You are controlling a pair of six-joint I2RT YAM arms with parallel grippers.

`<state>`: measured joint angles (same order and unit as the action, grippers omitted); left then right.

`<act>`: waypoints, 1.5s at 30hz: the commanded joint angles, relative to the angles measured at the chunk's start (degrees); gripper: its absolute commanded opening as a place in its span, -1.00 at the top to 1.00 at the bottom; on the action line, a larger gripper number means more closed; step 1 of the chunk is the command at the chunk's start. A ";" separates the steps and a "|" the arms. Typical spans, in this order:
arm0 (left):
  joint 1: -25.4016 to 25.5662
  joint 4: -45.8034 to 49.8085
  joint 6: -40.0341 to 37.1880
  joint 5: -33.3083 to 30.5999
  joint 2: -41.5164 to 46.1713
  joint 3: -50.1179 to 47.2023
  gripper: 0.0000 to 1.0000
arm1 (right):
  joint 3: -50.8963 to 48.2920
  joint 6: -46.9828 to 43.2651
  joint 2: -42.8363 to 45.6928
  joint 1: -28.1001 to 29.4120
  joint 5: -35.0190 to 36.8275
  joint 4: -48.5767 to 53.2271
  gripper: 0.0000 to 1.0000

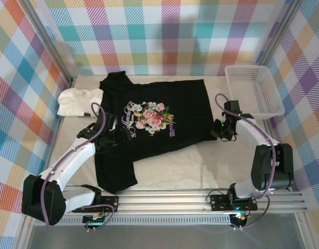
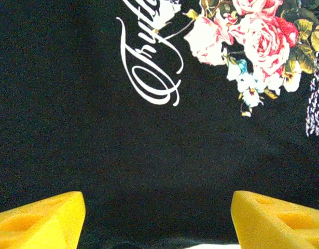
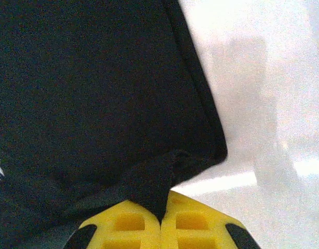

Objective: Fold the inside-out t-shirt

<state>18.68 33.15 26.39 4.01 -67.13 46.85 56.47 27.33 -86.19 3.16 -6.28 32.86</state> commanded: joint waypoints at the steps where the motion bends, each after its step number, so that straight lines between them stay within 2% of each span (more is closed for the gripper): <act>1: 0.75 2.77 1.00 1.46 0.24 -1.95 -0.49 | 6.08 -2.35 -4.22 -2.72 -0.04 -2.96 1.00; 4: 1.88 -1.28 2.01 4.25 -0.94 -5.05 -0.48 | 11.55 -2.81 -8.17 -4.79 -0.91 -2.94 1.00; 7: 2.60 -5.94 2.92 8.02 -5.79 -4.77 -0.48 | 15.90 -3.30 -11.00 -6.79 -1.41 -2.56 1.00; 12: 8.24 -4.73 0.81 5.03 -7.00 -2.55 -0.48 | 21.46 -5.04 -14.31 -8.57 -1.59 -0.31 1.00; 16: 15.98 2.14 2.42 -2.29 -5.66 -3.09 -0.47 | 25.16 -5.67 -16.53 -9.74 -1.54 0.26 1.00; 23: 30.89 9.32 10.27 -4.23 0.68 -6.64 -0.39 | 31.90 -6.33 -19.89 -10.21 -3.37 2.48 1.00; 26: 38.18 8.81 10.88 -3.75 -1.31 -7.32 -0.32 | 31.98 -5.65 -20.11 -10.12 -5.26 1.79 1.00; 30: 45.11 7.25 8.48 -5.03 -6.31 -6.02 -0.28 | 31.05 -5.45 -19.62 -10.04 -6.88 1.28 1.00; 40: 47.32 5.61 6.90 -5.11 -12.98 -8.48 -0.26 | 29.80 -6.50 -16.69 -9.94 -6.90 2.18 1.00; 43: 47.89 3.85 6.50 -4.11 -14.79 -9.94 -0.18 | 29.54 -6.59 -16.39 -9.97 -6.75 2.21 1.00; 45: 48.33 2.74 6.70 -3.92 -15.90 -10.87 -0.07 | 29.43 -6.68 -16.16 -9.94 -6.72 2.38 1.00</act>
<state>65.63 38.22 33.54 -1.26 -80.31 38.87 86.63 21.74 -105.43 -6.68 -12.12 34.59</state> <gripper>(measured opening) 0.550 0.041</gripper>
